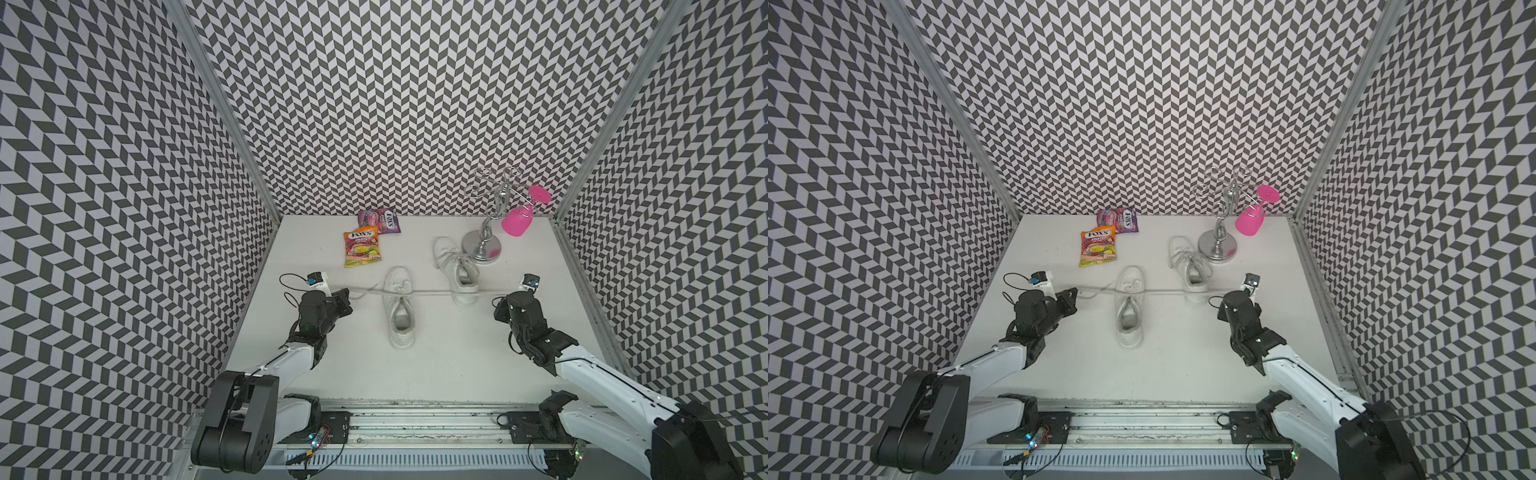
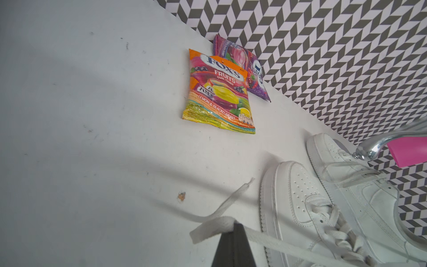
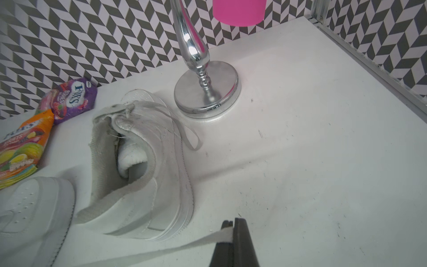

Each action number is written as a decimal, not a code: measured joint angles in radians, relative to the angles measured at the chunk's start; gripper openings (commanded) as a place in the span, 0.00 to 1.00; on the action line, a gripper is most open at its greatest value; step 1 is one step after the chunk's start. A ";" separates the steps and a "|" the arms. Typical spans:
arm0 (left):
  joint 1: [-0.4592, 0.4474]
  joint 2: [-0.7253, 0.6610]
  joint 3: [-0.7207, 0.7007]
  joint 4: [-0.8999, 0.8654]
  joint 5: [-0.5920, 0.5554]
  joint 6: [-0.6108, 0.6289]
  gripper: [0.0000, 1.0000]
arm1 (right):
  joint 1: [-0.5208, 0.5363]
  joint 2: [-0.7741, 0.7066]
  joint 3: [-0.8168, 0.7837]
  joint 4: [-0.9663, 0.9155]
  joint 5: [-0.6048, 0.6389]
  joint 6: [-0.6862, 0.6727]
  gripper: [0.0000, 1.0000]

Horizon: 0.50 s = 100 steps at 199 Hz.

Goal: Tie the shoes
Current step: Tie the shoelace on the shoe.

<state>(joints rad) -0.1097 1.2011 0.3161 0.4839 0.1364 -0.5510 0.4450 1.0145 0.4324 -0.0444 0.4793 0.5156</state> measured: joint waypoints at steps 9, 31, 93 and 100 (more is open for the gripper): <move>0.010 -0.007 -0.001 -0.001 0.000 0.000 0.01 | 0.000 0.004 -0.009 0.001 0.000 0.006 0.00; 0.021 -0.011 -0.001 -0.002 0.008 0.000 0.01 | -0.001 0.013 -0.020 0.003 -0.002 0.014 0.00; 0.021 -0.017 -0.004 0.037 0.122 0.015 0.01 | -0.005 -0.029 -0.004 -0.026 -0.095 0.002 0.00; 0.014 -0.025 -0.004 0.040 0.138 0.016 0.01 | -0.005 -0.050 -0.003 -0.034 -0.114 0.005 0.01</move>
<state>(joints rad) -0.0952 1.1763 0.3119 0.5243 0.2741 -0.5346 0.4397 0.9642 0.4294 -0.0784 0.3649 0.5209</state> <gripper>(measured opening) 0.042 0.042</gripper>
